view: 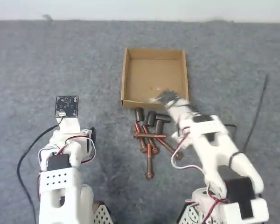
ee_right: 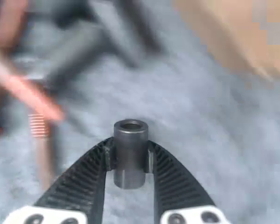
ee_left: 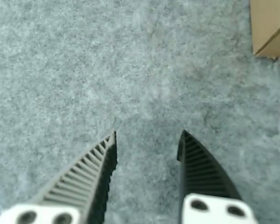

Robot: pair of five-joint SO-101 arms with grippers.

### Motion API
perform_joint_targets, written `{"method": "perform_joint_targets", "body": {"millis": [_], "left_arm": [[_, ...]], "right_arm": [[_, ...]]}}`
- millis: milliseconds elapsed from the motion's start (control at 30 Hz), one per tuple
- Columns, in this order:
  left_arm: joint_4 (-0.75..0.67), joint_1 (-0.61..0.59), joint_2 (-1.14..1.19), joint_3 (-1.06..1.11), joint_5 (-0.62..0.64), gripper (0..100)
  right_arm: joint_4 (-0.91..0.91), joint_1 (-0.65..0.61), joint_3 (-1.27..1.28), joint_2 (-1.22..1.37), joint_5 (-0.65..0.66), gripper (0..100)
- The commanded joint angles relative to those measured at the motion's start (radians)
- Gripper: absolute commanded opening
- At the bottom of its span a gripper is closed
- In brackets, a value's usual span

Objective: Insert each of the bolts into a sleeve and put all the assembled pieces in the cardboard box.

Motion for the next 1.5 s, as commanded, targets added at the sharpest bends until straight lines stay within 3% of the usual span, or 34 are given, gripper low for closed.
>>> {"method": "perform_joint_targets", "body": {"millis": [0, 67, 300, 567, 967, 1067, 1267, 1467], "left_arm": [[-0.005, 0.003, -0.021, -0.051, 0.011, 20], [-0.005, 0.005, -0.021, -0.053, 0.012, 20], [0.032, 0.129, -0.009, -0.091, 0.083, 20], [0.129, 0.250, 0.287, -0.306, 0.046, 20], [0.123, 0.649, 0.407, -0.417, 0.025, 20], [0.127, 0.667, 0.459, -0.472, 0.025, 19], [0.129, 0.672, 0.710, -0.602, 0.018, 5], [0.278, 0.669, 0.798, -0.702, -0.187, 8]], "right_arm": [[0.038, 0.130, -0.035, -0.124, -0.215, 0.6], [0.045, 0.168, -0.009, -0.148, -0.279, 0.6], [0.035, 0.191, 0.058, -0.156, -0.281, 0.6], [-0.004, 0.191, 0.072, -0.136, -0.247, 0.6], [-0.016, 0.166, 0.054, -0.099, -0.245, 0.6], [-0.016, 0.168, 0.054, -0.099, -0.245, 0.6], [-0.018, 0.165, 0.054, -0.099, -0.245, 0.6], [-0.019, 0.163, 0.054, -0.099, -0.226, 0.6]]}}
